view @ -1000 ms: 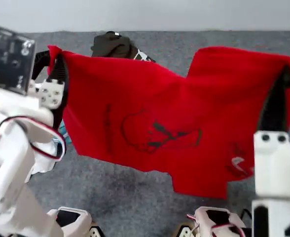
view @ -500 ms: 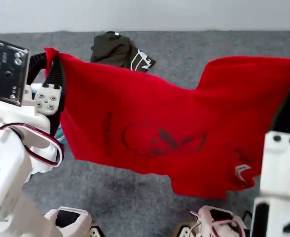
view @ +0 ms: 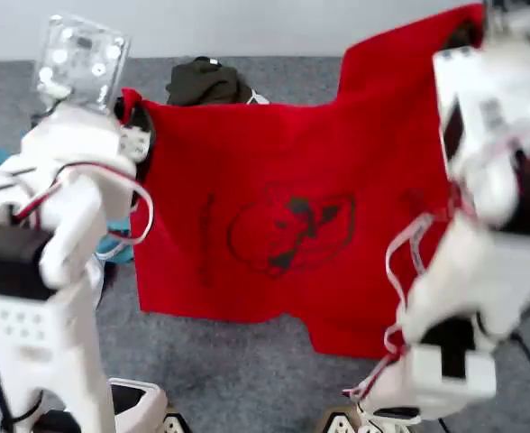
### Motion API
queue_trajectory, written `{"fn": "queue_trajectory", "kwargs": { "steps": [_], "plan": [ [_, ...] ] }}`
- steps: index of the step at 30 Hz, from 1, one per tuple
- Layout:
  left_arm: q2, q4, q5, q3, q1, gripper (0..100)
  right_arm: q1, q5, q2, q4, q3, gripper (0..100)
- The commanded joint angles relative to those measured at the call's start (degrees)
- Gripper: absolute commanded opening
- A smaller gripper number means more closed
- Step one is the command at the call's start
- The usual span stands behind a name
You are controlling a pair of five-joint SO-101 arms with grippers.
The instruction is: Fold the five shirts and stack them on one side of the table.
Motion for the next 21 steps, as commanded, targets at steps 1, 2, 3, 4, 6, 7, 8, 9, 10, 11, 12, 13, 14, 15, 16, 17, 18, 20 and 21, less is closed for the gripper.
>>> {"fn": "queue_trajectory", "kwargs": {
  "steps": [1, 2, 3, 4, 6, 7, 8, 9, 10, 11, 12, 13, 14, 15, 16, 17, 18, 20, 21],
  "plan": [
    [1.7, -8.3, -0.6, 6.8, -3.3, 1, -0.7, -0.7, 7.8, -6.5, -0.9, 1.0],
    [3.4, -9.8, -0.6, 7.7, -4.3, 1, -0.7, -0.7, 9.9, -8.3, -0.9, 1.0],
    [5.5, -11.1, -0.6, 8.0, -4.9, 1, -0.7, -0.7, 11.8, -10.0, -0.9, 1.0],
    [7.9, -12.2, -0.6, 8.0, -5.4, 1, -0.7, -0.7, 13.9, -11.8, -0.9, 1.0],
    [13.0, -15.1, -0.6, 8.0, -5.8, 1, -0.7, -0.7, 17.6, -15.1, -0.7, 1.0],
    [15.6, -16.6, -0.7, 8.0, -5.9, 1, -0.7, -0.7, 19.7, -16.7, -0.7, 1.0],
    [18.1, -17.8, -0.7, 8.0, -6.0, 1, -0.6, -0.7, 21.8, -18.2, -0.7, 1.0],
    [20.7, -19.3, -0.8, 8.0, -6.0, 1, -0.5, -0.7, 24.0, -19.4, -0.7, 1.0],
    [23.1, -20.8, -1.5, 8.0, -6.0, 1, -0.5, -0.7, 26.2, -20.3, -0.9, 1.0],
    [25.5, -22.2, -2.5, 8.0, -6.0, 1, -0.5, -0.7, 28.2, -21.2, -0.9, 1.0],
    [27.8, -23.1, -3.7, 8.0, -6.0, 1, -0.5, -0.7, 30.2, -22.3, -0.9, 1.0],
    [30.1, -23.9, -4.5, 8.0, -6.0, 1, -0.6, -0.7, 32.1, -23.3, -0.9, 1.0],
    [32.2, -24.4, -5.0, 8.0, -6.0, 1, -0.6, -0.7, 33.9, -24.0, -0.9, 1.0],
    [34.0, -24.7, -5.3, 8.0, -6.0, 1, -0.7, -0.7, 35.5, -24.9, -0.9, 1.0],
    [35.9, -24.9, -5.2, 7.7, -6.0, 1, -0.7, -0.7, 37.0, -25.5, -0.9, 1.0],
    [37.6, -24.8, -5.4, 7.2, -6.1, 1, -0.7, -0.7, 38.3, -26.2, -0.9, 1.0],
    [39.3, -24.8, -5.4, 6.5, -6.2, 1, -0.7, -0.7, 39.5, -26.7, -0.9, 1.0],
    [42.0, -24.8, -5.5, 5.6, -6.2, 1, -0.7, -0.7, 41.6, -27.6, -0.9, 1.0],
    [43.3, -24.8, -5.5, 5.1, -6.2, 1, -0.7, -0.6, 42.7, -28.0, -0.9, 1.0]
  ]
}}
